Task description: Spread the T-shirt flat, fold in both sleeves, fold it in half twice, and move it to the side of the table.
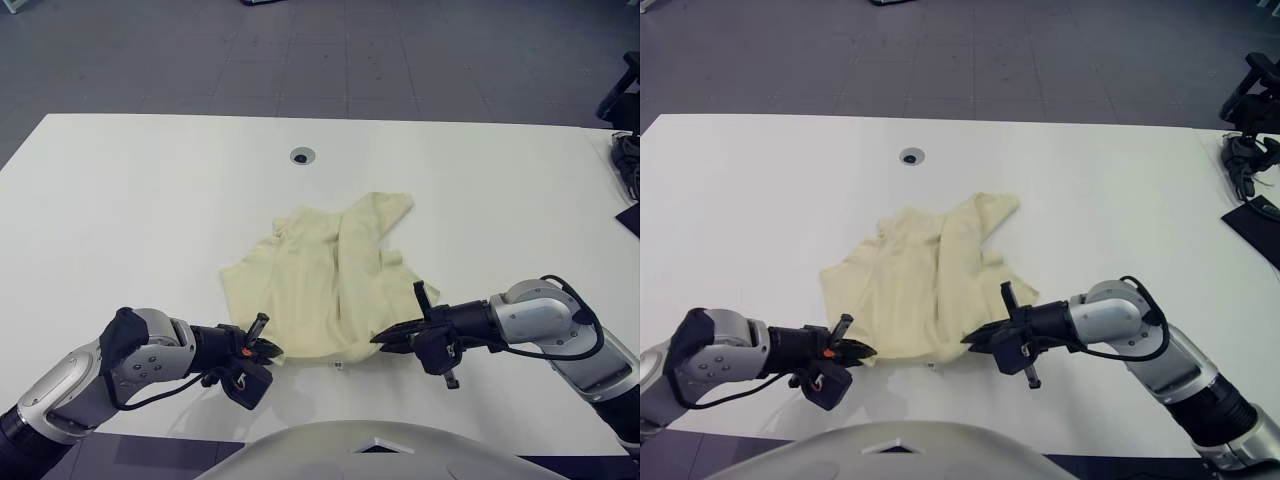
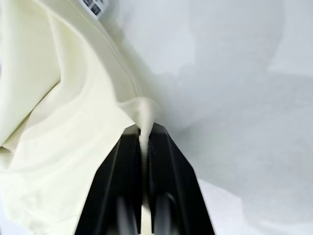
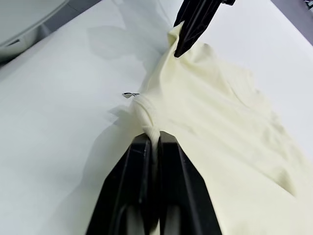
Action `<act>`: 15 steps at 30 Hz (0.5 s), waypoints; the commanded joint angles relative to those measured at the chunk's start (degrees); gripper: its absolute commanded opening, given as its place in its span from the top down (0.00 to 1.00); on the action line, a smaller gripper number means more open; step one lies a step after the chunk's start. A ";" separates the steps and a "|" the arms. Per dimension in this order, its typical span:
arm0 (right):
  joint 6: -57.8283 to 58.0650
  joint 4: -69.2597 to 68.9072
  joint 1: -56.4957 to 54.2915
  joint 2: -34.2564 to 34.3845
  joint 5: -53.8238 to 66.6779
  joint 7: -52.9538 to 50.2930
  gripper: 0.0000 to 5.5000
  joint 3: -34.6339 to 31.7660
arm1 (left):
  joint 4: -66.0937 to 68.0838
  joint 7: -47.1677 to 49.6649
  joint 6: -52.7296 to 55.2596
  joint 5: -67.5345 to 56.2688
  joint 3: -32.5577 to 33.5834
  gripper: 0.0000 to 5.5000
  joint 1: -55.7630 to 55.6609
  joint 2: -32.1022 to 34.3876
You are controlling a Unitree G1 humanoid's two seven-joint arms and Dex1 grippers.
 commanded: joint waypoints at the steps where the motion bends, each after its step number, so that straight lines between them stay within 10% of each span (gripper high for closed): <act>1: 0.78 1.00 0.71 -0.68 0.93 1.82 1.00 -0.04 | -0.71 -2.61 1.25 -3.41 0.26 1.00 1.84 1.57; 15: 5.33 0.97 -0.32 -0.21 7.44 3.20 0.61 -4.65 | 1.58 -6.48 6.53 -16.78 3.07 0.67 -3.46 -0.24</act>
